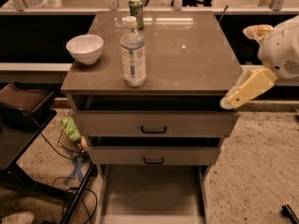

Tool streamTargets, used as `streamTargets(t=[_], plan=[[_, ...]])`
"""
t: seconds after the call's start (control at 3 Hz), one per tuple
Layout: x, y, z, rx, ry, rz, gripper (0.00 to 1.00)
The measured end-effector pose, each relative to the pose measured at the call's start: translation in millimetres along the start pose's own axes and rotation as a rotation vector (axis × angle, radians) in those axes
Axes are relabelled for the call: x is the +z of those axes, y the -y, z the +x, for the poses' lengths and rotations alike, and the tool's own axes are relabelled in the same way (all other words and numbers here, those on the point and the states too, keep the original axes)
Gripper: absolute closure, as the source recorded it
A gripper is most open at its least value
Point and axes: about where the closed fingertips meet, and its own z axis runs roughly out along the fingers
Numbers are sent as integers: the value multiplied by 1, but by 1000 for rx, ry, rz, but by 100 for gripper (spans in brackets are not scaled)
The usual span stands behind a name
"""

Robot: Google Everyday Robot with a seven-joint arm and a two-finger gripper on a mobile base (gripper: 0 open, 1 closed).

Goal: Move blue plastic bottle near green can

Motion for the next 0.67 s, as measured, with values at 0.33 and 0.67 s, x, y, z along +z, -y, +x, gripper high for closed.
streamTargets(t=[0.33,0.67], plan=[[15,7,-12,52,180,40,0],[13,8,-29,80,261,45,0]])
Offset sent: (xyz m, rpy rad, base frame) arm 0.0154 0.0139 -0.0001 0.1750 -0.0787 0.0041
